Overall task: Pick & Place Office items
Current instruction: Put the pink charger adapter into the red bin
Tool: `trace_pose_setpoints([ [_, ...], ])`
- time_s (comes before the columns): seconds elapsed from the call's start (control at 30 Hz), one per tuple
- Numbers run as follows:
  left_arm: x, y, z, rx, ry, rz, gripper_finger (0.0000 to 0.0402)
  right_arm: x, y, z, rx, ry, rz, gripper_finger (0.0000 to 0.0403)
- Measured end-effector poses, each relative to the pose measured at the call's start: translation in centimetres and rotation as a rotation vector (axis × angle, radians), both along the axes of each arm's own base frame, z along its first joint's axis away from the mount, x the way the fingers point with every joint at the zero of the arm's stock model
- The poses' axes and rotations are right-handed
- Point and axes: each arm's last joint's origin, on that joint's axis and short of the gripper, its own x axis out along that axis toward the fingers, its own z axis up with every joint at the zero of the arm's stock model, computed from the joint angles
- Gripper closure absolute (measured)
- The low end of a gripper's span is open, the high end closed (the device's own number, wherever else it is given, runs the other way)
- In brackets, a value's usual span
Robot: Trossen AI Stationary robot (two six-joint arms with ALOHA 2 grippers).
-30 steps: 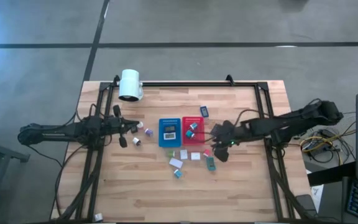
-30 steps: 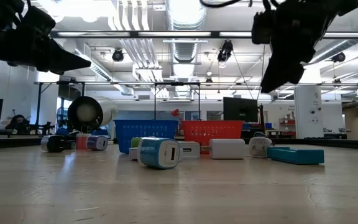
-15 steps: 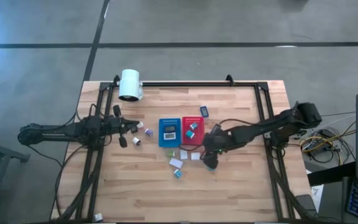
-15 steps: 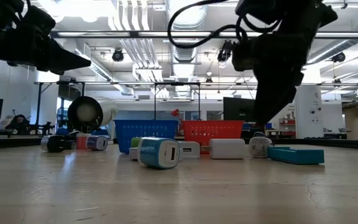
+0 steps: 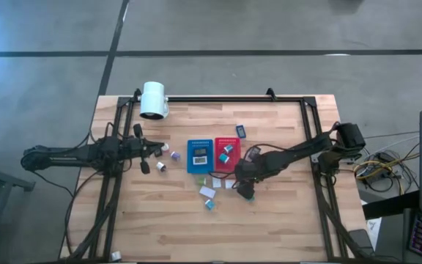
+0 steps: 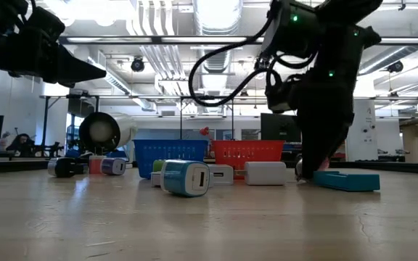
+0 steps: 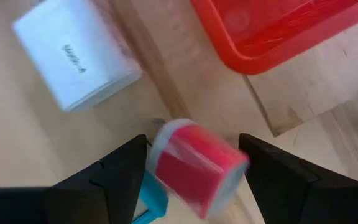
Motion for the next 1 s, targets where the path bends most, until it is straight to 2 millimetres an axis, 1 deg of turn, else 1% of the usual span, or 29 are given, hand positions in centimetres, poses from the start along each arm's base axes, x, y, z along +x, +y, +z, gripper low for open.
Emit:
trace_pose_setpoints([
  [0.23, 0.0, 0.0, 0.0, 0.000, 0.000, 0.001, 0.0389, 0.0, -0.1, -0.1, -0.010, 0.006, 0.034, 0.0169],
  [0.43, 0.0, 0.0, 0.0, 0.000, 0.000, 0.003, 0.0392, -0.1, -0.1, 0.1, 0.013, 0.012, 0.043, 0.0215],
  [0.67, 0.0, 0.0, 0.0, 0.000, 0.000, 0.002, 0.0391, -0.4, -0.2, 0.6, -0.003, 0.008, 0.072, 0.0215],
  [0.77, 0.0, 0.0, 0.0, 0.001, 0.000, 0.002, 0.0390, -0.6, -0.2, 1.9, -0.006, -0.035, 0.089, 0.0215],
  [0.87, 0.0, 0.0, 0.0, 0.001, 0.000, 0.002, 0.0393, -1.0, -0.3, 3.9, -0.043, -0.119, 0.105, 0.0215],
  [1.0, 0.0, 0.0, 0.0, 0.004, 0.001, 0.001, 0.0395, -1.7, -0.3, 7.4, -0.086, -0.336, 0.160, 0.0215],
])
